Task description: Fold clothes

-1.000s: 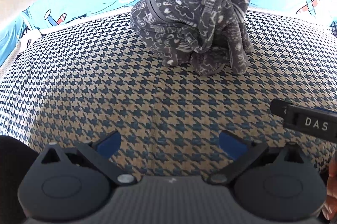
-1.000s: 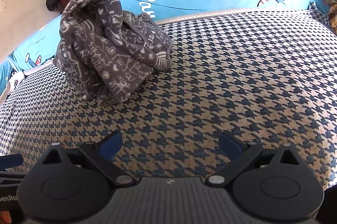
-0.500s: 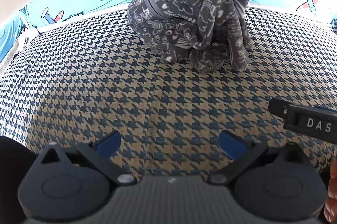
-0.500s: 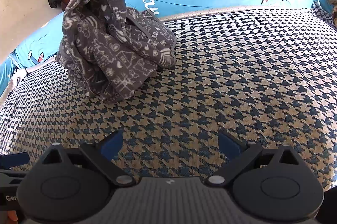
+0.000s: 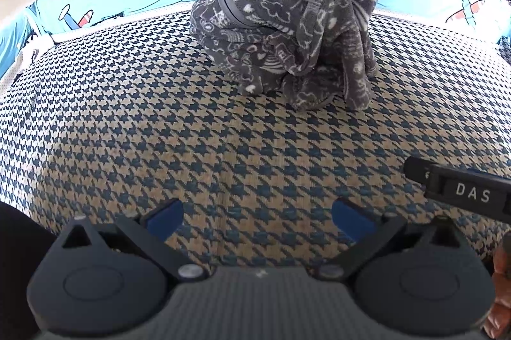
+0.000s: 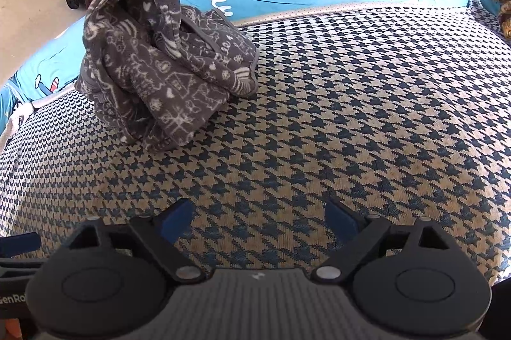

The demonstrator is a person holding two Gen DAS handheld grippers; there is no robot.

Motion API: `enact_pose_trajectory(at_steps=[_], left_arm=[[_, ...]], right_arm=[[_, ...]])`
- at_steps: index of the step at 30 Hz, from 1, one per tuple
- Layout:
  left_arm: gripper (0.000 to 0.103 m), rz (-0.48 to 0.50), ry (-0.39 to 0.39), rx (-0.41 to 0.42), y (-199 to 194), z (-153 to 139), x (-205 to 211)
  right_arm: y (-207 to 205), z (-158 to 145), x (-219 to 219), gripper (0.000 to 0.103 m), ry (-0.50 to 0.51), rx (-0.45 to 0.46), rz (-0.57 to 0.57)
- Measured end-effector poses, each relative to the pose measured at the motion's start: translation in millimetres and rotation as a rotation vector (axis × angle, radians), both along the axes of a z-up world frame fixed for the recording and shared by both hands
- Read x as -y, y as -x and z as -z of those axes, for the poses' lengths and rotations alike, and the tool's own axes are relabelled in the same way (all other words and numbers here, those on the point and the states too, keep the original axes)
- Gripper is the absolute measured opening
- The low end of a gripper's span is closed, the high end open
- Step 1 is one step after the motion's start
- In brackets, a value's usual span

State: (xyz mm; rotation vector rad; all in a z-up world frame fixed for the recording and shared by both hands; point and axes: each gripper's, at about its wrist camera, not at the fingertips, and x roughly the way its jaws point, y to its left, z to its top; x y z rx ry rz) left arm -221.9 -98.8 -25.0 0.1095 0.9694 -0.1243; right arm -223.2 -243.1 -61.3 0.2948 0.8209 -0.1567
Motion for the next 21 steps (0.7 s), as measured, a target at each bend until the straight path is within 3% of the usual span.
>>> enact_pose_trajectory(at_steps=[21], left_arm=[[0.103, -0.003, -0.049, 0.019, -4.5, 6.2, -1.2]], right_arm=[[-5.6, 3.2, -3.3, 0.088, -0.031, -0.02, -0.002]])
